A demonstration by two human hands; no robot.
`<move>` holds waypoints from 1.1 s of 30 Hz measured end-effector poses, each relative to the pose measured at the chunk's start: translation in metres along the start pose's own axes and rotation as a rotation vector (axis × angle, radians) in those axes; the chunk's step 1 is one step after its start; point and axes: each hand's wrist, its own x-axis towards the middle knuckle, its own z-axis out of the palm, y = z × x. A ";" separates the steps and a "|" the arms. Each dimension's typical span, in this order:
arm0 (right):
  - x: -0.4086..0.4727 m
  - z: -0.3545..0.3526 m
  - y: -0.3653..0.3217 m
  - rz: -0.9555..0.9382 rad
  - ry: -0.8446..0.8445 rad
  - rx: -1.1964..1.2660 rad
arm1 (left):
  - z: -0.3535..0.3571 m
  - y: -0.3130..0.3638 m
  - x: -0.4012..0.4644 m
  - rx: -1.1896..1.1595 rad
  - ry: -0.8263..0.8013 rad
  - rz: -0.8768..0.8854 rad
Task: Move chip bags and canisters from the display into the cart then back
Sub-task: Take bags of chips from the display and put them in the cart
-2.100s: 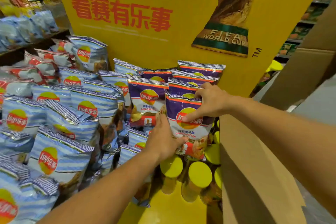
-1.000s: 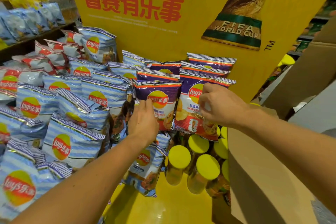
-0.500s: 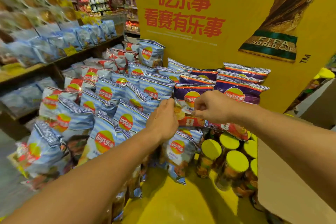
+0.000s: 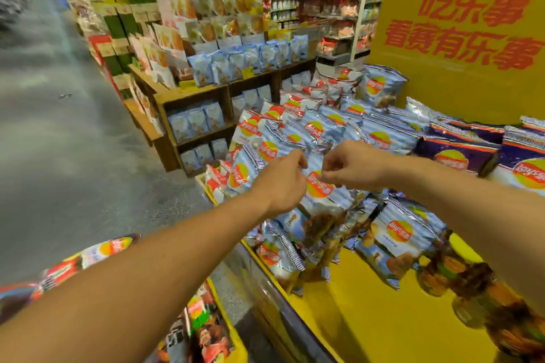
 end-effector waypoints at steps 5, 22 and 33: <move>0.024 0.028 -0.086 -0.127 -0.052 0.005 | -0.051 -0.054 -0.064 0.069 0.071 -0.086; 0.069 0.136 -0.366 -0.481 -0.305 0.156 | -0.241 -0.188 -0.301 0.187 0.294 -0.478; 0.066 0.176 -0.498 -0.719 -0.280 -0.068 | -0.333 -0.231 -0.448 0.263 0.492 -0.725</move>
